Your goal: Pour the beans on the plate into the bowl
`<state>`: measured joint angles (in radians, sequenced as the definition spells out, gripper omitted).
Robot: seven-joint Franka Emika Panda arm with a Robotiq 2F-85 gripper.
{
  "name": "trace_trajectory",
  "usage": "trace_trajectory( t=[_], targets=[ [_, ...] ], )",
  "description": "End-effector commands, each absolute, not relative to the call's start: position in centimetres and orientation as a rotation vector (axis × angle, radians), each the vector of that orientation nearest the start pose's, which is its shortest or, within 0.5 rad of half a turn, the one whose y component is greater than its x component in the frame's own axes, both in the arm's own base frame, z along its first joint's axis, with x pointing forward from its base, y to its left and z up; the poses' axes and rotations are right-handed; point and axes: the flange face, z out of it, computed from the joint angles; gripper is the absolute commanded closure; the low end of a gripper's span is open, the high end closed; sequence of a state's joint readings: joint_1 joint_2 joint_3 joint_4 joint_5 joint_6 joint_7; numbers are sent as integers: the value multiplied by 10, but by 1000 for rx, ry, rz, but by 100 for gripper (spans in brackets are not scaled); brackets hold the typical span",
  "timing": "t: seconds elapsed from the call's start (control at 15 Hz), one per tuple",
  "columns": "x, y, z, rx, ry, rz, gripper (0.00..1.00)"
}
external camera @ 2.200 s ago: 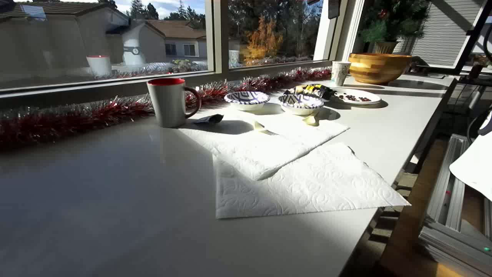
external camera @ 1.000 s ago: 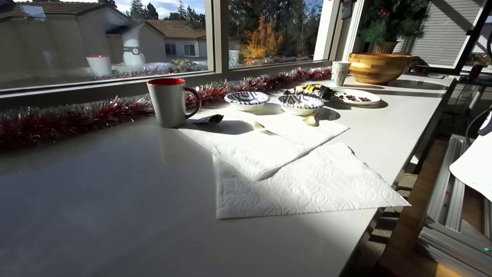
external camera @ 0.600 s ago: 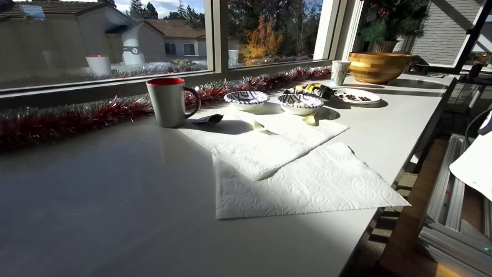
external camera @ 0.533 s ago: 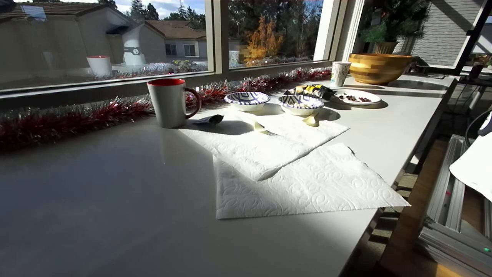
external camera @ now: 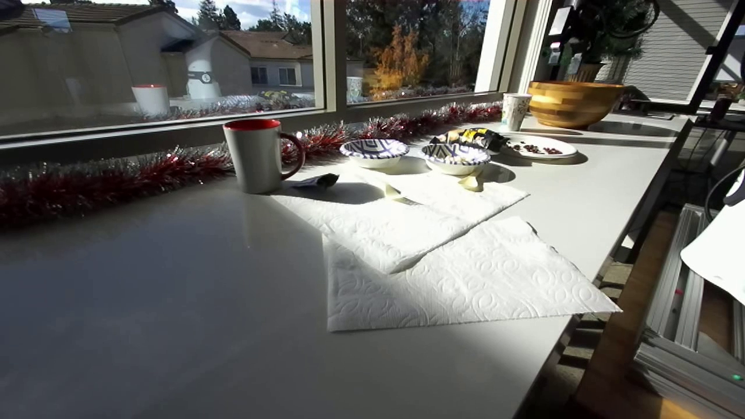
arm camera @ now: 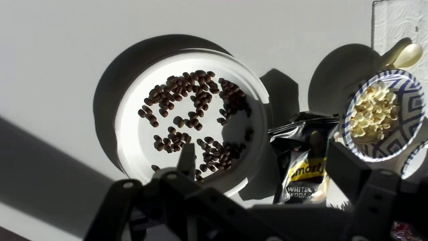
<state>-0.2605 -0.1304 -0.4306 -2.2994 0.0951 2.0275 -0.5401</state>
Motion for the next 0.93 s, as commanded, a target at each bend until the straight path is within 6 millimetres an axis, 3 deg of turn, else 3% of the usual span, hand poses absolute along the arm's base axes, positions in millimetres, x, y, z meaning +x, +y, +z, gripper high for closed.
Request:
trace_trajectory(
  t=[0.0,0.07,0.2,0.6,0.87],
  targets=[
    [361,-338,353,-2916,463,16,0],
    [366,-320,369,-2935,369,42,0],
    [364,-327,359,-2932,390,59,0],
    [369,-321,363,-2938,368,52,0],
    [372,-343,351,-2809,357,52,0]
  ],
)
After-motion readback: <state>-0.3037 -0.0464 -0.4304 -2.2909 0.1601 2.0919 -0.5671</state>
